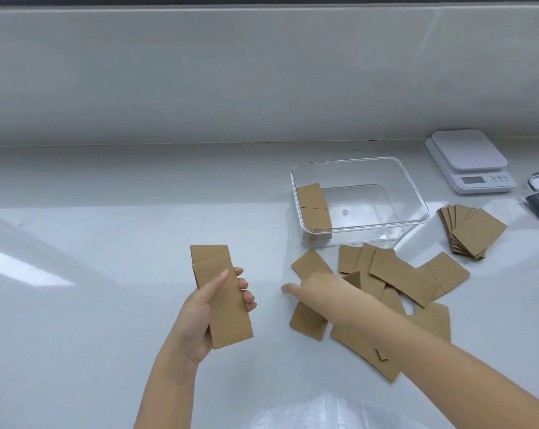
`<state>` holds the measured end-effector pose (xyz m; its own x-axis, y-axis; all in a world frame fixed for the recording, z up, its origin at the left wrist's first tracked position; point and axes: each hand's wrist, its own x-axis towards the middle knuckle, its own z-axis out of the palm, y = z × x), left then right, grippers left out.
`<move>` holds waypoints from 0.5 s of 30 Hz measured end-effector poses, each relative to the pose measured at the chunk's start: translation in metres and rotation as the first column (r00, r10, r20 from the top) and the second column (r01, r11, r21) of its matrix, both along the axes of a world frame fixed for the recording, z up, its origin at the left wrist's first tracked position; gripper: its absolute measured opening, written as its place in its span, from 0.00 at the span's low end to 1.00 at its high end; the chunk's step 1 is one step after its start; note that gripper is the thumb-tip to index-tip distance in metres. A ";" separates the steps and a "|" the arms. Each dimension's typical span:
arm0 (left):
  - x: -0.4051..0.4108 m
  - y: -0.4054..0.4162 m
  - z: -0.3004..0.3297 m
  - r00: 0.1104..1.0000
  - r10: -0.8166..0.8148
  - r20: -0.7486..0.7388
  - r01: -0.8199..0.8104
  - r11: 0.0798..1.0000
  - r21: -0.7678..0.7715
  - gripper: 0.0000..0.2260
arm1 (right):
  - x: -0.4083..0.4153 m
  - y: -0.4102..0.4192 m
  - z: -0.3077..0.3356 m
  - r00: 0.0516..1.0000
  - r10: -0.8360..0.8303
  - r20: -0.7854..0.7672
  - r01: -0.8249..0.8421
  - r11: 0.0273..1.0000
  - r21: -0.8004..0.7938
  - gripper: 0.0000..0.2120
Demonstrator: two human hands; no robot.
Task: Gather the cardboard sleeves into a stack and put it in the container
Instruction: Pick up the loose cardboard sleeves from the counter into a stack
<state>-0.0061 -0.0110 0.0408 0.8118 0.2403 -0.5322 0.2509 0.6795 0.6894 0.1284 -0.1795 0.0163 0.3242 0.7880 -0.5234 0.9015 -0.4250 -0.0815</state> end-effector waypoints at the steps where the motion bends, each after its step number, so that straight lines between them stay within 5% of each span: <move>1: -0.001 0.000 0.000 1.000 0.001 -0.003 -0.001 1.000 0.005 0.12 | 0.001 0.000 -0.003 1.000 -0.019 0.013 0.019 1.000 -0.011 0.32; 12: 0.000 0.001 -0.003 0.998 -0.065 -0.021 0.066 0.996 0.058 0.16 | -0.003 -0.013 -0.001 0.937 0.020 0.348 -0.050 0.996 0.079 0.21; 15: 0.000 0.005 -0.002 0.999 -0.044 -0.014 0.044 0.997 0.065 0.15 | 0.006 -0.024 0.007 0.987 -0.056 0.153 0.047 0.997 0.059 0.14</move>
